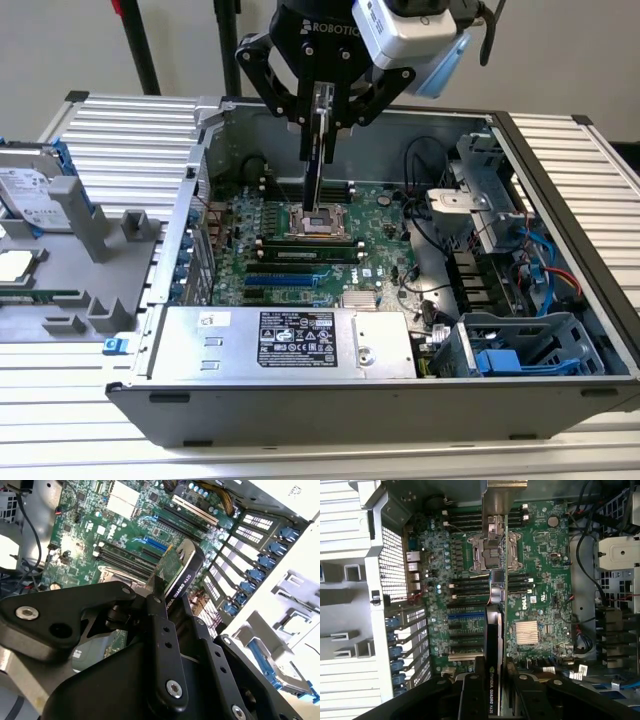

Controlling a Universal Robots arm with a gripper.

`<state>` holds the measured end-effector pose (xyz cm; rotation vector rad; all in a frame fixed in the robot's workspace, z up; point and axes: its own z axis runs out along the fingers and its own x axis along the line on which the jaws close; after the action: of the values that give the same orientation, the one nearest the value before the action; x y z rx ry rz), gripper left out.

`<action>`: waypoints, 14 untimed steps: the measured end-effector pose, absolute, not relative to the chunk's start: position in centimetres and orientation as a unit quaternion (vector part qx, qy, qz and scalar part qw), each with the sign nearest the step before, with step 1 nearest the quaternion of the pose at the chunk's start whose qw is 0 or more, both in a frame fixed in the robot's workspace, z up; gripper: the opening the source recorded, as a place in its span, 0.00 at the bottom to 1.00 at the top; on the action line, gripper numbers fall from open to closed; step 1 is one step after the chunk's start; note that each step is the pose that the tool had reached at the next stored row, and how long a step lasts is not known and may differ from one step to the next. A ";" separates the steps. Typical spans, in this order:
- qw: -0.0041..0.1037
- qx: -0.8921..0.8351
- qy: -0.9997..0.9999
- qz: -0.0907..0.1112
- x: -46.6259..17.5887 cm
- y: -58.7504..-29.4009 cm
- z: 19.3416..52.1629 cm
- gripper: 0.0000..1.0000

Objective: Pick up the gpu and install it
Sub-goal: 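Insert the gpu into the slot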

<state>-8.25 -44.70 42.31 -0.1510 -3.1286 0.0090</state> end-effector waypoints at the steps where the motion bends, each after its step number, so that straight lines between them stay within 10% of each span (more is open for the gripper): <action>1: 0.005 -0.048 -0.999 0.003 -8.2 -44.7 42.3 0.00; 14: 0.005 -0.048 -0.999 0.003 -8.2 -44.7 42.3 0.00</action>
<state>-8.19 -44.70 42.31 -0.1509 -3.1285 0.0089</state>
